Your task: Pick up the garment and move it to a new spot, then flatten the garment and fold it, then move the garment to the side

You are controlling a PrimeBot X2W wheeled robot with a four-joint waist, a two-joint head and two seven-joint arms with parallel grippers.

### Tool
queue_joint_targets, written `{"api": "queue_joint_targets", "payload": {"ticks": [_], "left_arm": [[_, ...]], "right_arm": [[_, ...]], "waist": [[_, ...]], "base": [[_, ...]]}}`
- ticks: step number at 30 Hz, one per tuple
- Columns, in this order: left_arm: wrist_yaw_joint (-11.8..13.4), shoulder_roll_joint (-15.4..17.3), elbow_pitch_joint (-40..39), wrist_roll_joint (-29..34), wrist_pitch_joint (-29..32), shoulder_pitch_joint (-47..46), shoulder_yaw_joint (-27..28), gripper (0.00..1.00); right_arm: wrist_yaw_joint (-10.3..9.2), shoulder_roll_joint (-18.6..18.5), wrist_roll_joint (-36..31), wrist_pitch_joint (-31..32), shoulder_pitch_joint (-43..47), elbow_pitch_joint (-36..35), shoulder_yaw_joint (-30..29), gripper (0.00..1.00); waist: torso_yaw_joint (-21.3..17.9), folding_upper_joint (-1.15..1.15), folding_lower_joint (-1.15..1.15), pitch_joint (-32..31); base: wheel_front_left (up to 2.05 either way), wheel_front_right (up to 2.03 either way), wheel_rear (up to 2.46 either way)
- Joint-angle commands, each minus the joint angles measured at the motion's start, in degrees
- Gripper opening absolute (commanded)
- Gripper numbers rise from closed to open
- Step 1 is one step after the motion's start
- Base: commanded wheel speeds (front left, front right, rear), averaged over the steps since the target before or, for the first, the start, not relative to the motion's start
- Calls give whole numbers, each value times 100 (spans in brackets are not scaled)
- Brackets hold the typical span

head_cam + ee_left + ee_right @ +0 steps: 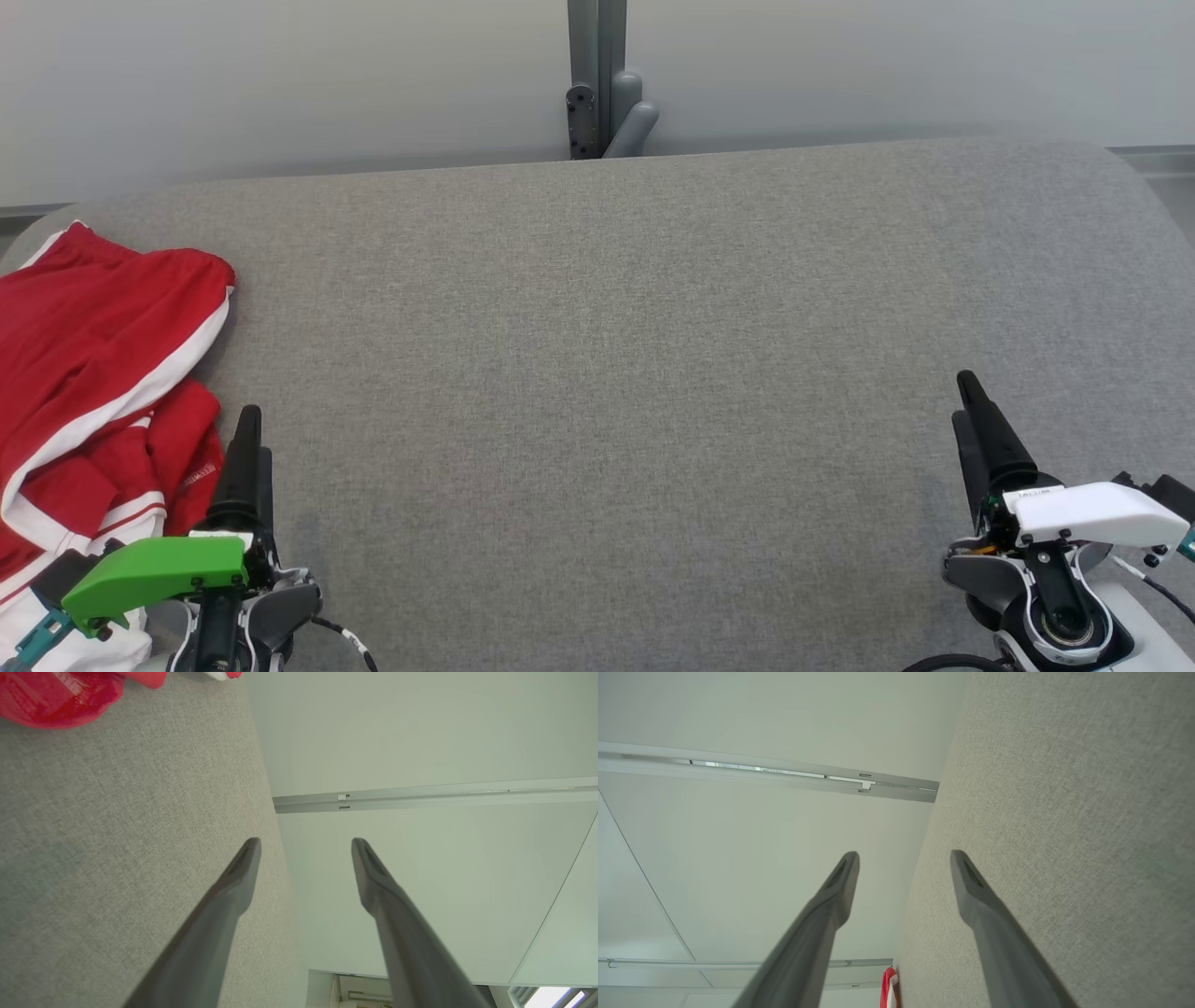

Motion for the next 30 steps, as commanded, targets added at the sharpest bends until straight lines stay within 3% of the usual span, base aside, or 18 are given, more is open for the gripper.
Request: {"api": "queue_joint_targets", "payload": {"ticks": [1, 13, 23, 30], "left_arm": [[-47, 55, -92, 248, -59, -44, -26, 100], [87, 30, -55, 1892, -362, 119, -130, 100], [175, 46, -51, 3269, -609, 333, -172, 100], [129, 74, -108, 3869, -732, 408, -230, 100]], "right_arm": [[1, -6, -374, -22, -47, -146, -118, 100], [2, 180, -2696, -43, 160, -285, -277, 100], [2, 396, -4165, -57, 326, -292, -634, 100], [2, 512, -4844, -65, 411, -304, -818, 100]], "waist": [[2, -3, 0, 1], [19, -3, 0, -18], [21, -3, 0, -54], [26, -3, 0, -64]], "base": [[0, 0, 0], [0, 0, 0], [0, 0, 0], [0, 0, 0]]}}
